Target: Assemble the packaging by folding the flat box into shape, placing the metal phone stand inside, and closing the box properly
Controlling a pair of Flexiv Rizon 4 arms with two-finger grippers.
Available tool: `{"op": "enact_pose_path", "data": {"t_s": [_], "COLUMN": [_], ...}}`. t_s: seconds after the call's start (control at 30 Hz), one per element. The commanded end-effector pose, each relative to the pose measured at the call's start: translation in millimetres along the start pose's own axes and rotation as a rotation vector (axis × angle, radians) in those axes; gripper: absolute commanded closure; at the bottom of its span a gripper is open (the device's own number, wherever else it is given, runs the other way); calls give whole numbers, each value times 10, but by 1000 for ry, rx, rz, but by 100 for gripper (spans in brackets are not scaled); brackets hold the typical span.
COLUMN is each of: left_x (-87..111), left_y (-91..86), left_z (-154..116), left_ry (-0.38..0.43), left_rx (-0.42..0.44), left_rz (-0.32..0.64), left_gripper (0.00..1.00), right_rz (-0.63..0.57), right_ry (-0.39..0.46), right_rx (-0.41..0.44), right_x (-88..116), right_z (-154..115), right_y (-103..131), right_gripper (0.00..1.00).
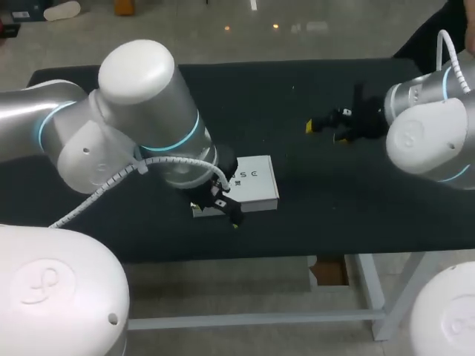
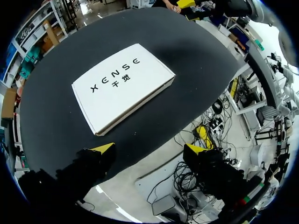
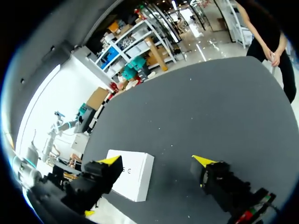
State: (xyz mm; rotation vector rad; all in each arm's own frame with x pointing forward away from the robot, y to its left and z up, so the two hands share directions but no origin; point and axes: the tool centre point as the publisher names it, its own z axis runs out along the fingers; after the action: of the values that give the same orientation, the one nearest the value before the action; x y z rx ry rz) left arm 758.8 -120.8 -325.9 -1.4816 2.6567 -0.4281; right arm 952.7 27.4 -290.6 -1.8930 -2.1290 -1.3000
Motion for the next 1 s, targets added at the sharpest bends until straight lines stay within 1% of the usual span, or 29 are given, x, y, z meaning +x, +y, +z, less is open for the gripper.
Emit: {"op": "enact_pose_path", "data": {"t_s": [0.03, 0.1, 0.13, 0.17, 0.2, 0.23, 0.6, 0.63, 0.67, 0.7, 0.73, 0.77, 0.8, 0.83, 0.9, 0.93, 1.0], "left_x": [168, 203, 227, 247, 266, 301, 301, 322, 331, 346, 356, 360, 363, 362, 354, 354, 350], "left_y": [-66, -67, -62, -59, -64, -60, -60, -52, -54, -52, -47, -44, -43, -44, -58, -64, -89], "left_z": [111, 147, 170, 191, 226, 262, 262, 276, 297, 326, 343, 365, 390, 410, 463, 489, 535], "left_ry": [-90, -108, -96, -105, -167, -192, -192, -182, -202, -212, -197, -205, -208, -180, -213, -182, -206], "left_rx": [-32, -37, -44, -47, -58, -78, -78, -72, -66, -68, -65, -69, -67, -70, -71, -73, -69], "left_rz": [-135, -185, -184, -229, -272, -278, -278, -304, -337, -350, -370, -389, -411, -419, -456, -451, -464], "left_gripper": [0, 0, 0, 0, 0, 0, 0, 0, 0, 0, 0, 0, 0, 0, 0, 0, 0], "right_rz": [-131, -189, -220, -263, -296, -311, -311, -311, -333, -369, -389, -404, -435, -461, -503, -536, -567], "right_ry": [85, 93, 96, 107, 93, 90, 90, 90, 103, 103, 108, 130, 137, 137, 150, 156, 168], "right_rx": [-140, -162, -171, -174, -165, -143, -143, -143, -164, -184, -208, -229, -239, -249, -271, -278, -290], "right_x": [-121, -153, -168, -185, -206, -237, -237, -237, -253, -267, -284, -303, -313, -319, -338, -346, -358], "right_z": [-35, -45, -50, -58, -61, -51, -51, -51, -57, -69, -83, -93, -100, -103, -110, -111, -110], "right_y": [-26, 3, 17, 31, 46, 63, 63, 63, 64, 69, 77, 88, 97, 106, 127, 134, 142], "right_gripper": [0, 0, 0, 0, 0, 0, 0, 0, 0, 0, 0, 0, 0, 0, 0, 0, 0]}}
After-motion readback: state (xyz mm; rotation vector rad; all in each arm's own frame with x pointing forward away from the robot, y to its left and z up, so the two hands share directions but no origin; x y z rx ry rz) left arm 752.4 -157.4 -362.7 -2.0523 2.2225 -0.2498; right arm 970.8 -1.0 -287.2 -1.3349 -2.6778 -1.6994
